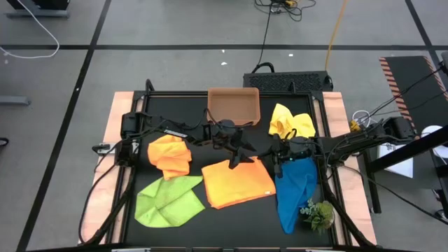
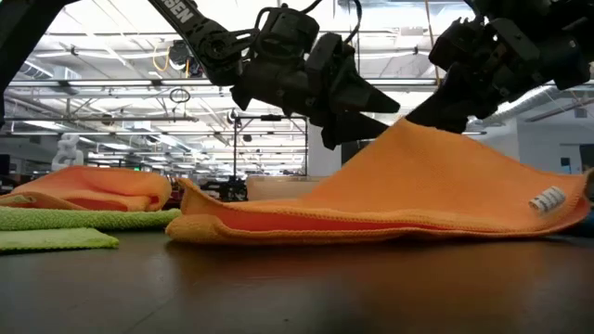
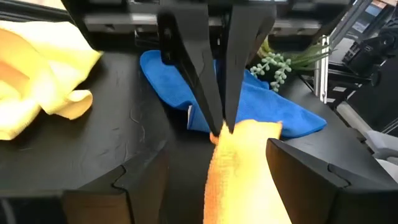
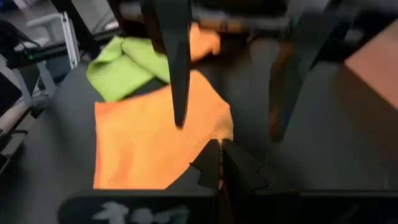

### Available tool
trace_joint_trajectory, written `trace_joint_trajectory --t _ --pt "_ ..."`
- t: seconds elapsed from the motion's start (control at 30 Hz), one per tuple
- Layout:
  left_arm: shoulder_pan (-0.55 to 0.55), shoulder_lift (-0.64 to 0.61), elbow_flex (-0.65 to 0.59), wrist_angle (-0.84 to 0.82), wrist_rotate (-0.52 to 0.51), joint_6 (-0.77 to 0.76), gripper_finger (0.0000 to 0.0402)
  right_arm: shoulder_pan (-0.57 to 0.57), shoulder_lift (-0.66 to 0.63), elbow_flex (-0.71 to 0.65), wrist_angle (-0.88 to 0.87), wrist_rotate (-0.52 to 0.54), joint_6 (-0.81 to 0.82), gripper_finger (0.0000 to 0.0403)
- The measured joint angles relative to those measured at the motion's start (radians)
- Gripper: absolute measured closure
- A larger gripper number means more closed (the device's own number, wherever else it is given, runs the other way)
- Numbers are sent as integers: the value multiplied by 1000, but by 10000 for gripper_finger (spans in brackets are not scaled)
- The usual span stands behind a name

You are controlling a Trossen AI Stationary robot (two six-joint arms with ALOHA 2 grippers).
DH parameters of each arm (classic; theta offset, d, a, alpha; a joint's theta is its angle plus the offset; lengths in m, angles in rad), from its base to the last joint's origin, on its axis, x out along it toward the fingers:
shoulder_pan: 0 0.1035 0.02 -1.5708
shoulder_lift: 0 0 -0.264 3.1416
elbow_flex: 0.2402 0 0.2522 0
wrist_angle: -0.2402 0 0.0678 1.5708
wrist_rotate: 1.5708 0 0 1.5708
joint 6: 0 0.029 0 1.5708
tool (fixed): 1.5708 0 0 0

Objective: Fold microfiber towels
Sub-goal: Fold the right orange microfiber towel

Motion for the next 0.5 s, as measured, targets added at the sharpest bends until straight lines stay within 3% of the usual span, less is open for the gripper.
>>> trace_joint_trajectory --t 0.5 --pt "-1 0 0 17 1 -34 131 0 0 0 54 0 -38 403"
